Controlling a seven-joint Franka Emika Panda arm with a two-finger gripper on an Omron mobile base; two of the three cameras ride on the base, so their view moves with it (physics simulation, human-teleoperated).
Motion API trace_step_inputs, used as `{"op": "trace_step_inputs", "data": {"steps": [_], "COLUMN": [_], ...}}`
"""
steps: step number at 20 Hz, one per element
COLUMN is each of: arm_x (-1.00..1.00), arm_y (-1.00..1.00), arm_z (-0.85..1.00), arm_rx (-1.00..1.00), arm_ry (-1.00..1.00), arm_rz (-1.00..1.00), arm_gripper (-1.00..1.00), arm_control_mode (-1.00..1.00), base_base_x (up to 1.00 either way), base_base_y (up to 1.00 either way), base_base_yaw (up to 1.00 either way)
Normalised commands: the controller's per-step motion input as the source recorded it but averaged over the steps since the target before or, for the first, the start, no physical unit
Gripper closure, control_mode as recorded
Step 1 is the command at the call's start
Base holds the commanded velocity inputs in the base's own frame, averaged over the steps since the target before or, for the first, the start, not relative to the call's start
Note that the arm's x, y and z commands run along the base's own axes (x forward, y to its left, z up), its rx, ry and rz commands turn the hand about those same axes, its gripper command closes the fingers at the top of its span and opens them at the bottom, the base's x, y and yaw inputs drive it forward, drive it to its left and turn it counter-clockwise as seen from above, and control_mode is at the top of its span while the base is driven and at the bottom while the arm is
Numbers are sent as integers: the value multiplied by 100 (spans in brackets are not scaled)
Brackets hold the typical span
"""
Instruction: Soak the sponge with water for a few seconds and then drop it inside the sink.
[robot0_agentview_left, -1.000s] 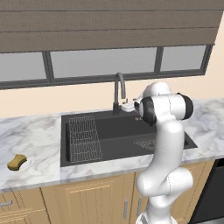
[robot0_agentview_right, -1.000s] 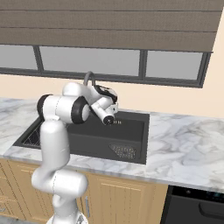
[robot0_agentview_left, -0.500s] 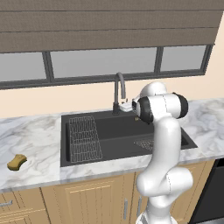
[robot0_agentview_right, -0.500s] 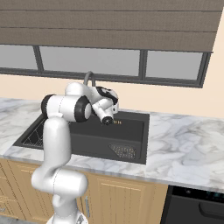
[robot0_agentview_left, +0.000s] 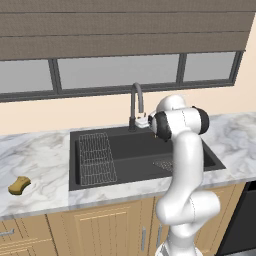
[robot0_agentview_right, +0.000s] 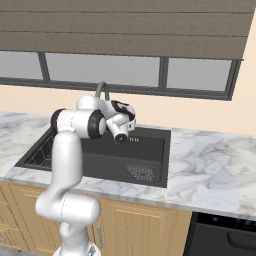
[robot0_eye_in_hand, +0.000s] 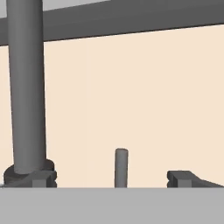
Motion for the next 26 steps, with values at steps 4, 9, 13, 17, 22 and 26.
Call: {"op": "trace_step_inputs", "data": {"steps": [4, 9, 13, 17, 22, 26], "arm_x": [24, 21, 25, 26, 29, 7], "arm_y": [-1, -9, -7, -3, -1, -14], "arm_z": [-5, -3, -7, -20, -18, -1], "arm_rx": [0, 0, 0, 0, 0, 0], "arm_ry": [0, 0, 0, 0, 0, 0], "arm_rz": [-4, -5, -4, -2, 0, -3], "arm_gripper": [-100, -100, -100, -100, -100, -100], "arm_control_mode": [-100, -100, -100, -100, -100, -100], "base_base_x": [0, 0, 0, 0, 0, 0], "base_base_y": [0, 0, 0, 0, 0, 0], "base_base_yaw": [0, 0, 0, 0, 0, 0]}}
